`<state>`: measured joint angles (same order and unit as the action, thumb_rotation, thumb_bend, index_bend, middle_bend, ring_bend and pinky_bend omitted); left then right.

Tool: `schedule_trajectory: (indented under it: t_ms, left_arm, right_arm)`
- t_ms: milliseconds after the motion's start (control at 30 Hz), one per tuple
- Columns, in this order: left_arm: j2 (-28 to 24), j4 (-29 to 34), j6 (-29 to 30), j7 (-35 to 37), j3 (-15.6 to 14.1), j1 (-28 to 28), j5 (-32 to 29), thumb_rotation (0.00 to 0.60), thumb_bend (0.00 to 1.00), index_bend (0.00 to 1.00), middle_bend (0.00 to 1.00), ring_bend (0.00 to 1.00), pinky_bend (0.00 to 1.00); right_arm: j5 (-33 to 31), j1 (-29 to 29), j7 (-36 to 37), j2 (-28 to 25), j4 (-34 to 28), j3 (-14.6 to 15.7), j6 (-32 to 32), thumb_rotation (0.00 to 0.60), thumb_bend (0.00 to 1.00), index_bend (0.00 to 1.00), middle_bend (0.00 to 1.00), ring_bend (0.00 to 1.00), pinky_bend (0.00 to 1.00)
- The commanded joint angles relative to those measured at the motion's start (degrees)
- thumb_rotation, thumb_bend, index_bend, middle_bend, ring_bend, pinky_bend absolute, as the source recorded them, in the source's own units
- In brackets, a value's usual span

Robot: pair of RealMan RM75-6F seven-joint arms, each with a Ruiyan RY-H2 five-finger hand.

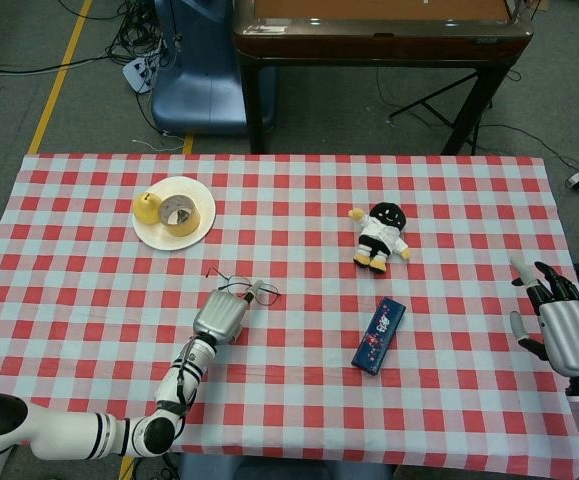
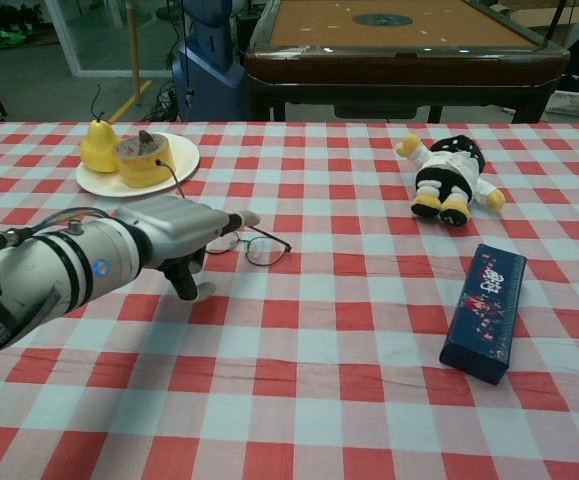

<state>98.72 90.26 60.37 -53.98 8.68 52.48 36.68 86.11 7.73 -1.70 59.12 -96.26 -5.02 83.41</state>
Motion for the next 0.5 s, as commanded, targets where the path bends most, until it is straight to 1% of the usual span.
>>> schedule_trajectory:
  t_ms: [33, 167, 300, 400, 500]
  left_arm:
    - [0.32, -1.06, -0.08, -1.37, -0.21, 0.92, -2.56, 0.600, 0.43, 0.00, 1.00, 1.00, 1.00]
    - [0.27, -2.01, -0.37, -2.86, -0.77, 1.75, -5.75, 0.600, 0.43, 0.00, 1.00, 1.00, 1.00]
    - [-0.44, -1.62, -0.14, -3.45, -1.30, 2.14, -7.14, 0.600, 0.43, 0.00, 1.00, 1.00, 1.00]
    - [-1.87, 0.34, 0.81, -3.17, -1.55, 1.96, -7.19, 0.600, 0.43, 0.00, 1.00, 1.00, 1.00]
    - [-3.58, 2.29, 2.16, -0.79, -1.66, 0.88, -5.07, 0.600, 0.43, 0.00, 1.00, 1.00, 1.00]
  right_arm:
    - [0.03, -0.05, 0.00, -0.04, -0.04, 0.03, 0.06, 0.600, 0.45, 0.00, 0.32, 0.10, 0.19]
    - [0.03, -0.24, 0.08, -0.13, -0.05, 0.08, 0.24, 0.600, 0.45, 0.00, 0.32, 0.10, 0.19]
    - [0.10, -0.29, 0.17, -0.15, -0.03, 0.07, 0.35, 0.600, 0.45, 0.00, 0.32, 0.10, 0.19]
    - [0.15, -0.26, 0.17, -0.14, -0.01, 0.07, 0.31, 0.600, 0.45, 0.00, 0.32, 0.10, 0.19]
    - [0.26, -0.30, 0.34, -0.11, 0.05, 0.08, 0.41, 0.600, 0.45, 0.00, 0.32, 0.10, 0.19]
